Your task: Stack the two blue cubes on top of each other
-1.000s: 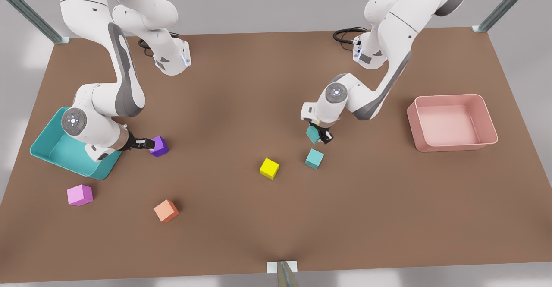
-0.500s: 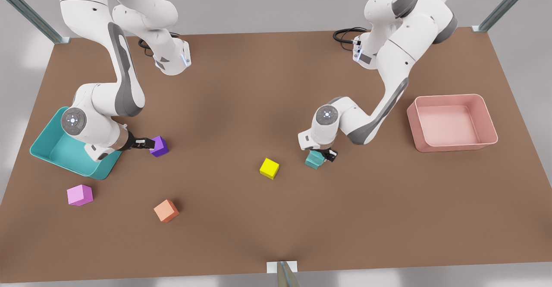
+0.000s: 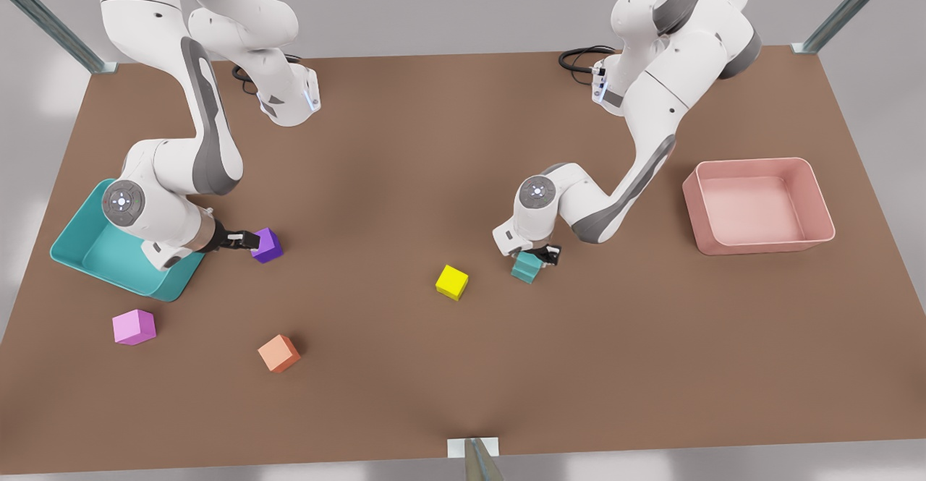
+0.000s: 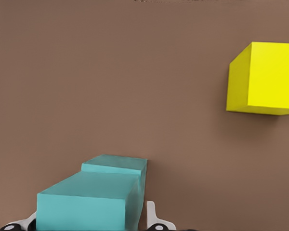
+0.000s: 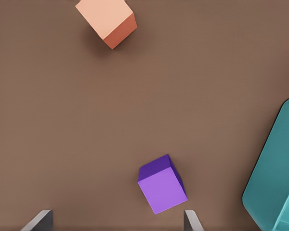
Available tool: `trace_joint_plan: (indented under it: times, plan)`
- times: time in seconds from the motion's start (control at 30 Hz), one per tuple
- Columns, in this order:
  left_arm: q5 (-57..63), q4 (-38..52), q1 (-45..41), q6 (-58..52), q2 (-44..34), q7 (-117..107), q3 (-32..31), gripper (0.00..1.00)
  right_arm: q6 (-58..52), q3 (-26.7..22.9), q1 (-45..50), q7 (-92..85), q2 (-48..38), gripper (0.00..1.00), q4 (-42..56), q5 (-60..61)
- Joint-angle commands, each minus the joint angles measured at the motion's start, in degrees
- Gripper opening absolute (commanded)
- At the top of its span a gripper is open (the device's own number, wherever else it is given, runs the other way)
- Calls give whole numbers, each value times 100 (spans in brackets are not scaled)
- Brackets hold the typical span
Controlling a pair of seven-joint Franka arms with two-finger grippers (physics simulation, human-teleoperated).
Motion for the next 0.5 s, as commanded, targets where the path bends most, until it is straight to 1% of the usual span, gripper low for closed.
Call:
trace_joint_plan:
  times: [0.0, 0.13, 0.23, 0.27, 0.3, 0.37, 0.4, 0.43, 0.47]
  plan:
    - [18, 3, 8, -25, -24, -1066, -2, 100, -9, -1, 0, -14, -18, 100, 2, 6]
    - [10, 21, 25, -192, -164, -1145, -28, 100, -9, -1, 0, -14, -1, 100, 2, 6]
    - [-87, 91, 95, -631, -489, -1154, -195, 100, 0, -1, 0, -14, -1, 100, 2, 6]
    - [-105, 117, 288, -807, -595, -1145, -406, 100, 0, -1, 0, -14, -1, 100, 2, 6]
    - [-192, 205, 771, -1185, -595, -1154, -1020, 100, 0, -1, 0, -14, -1, 100, 2, 6]
    - [-263, 627, 1914, -2678, -578, -1066, -2549, 100, -35, -1, 0, -14, -18, 100, 2, 6]
    - [-350, 1022, 2319, -3628, -560, -943, -3236, 100, -88, -1, 0, -14, -27, 100, 19, 6]
    - [-771, 1523, 2398, -4357, -551, -531, -3324, 100, -88, -1, 0, -14, -27, 100, 37, 6]
    - [-1019, 1928, 2469, -4569, -560, -494, -3333, 100, -88, 51, 9, -14, -27, 100, 45, 6]
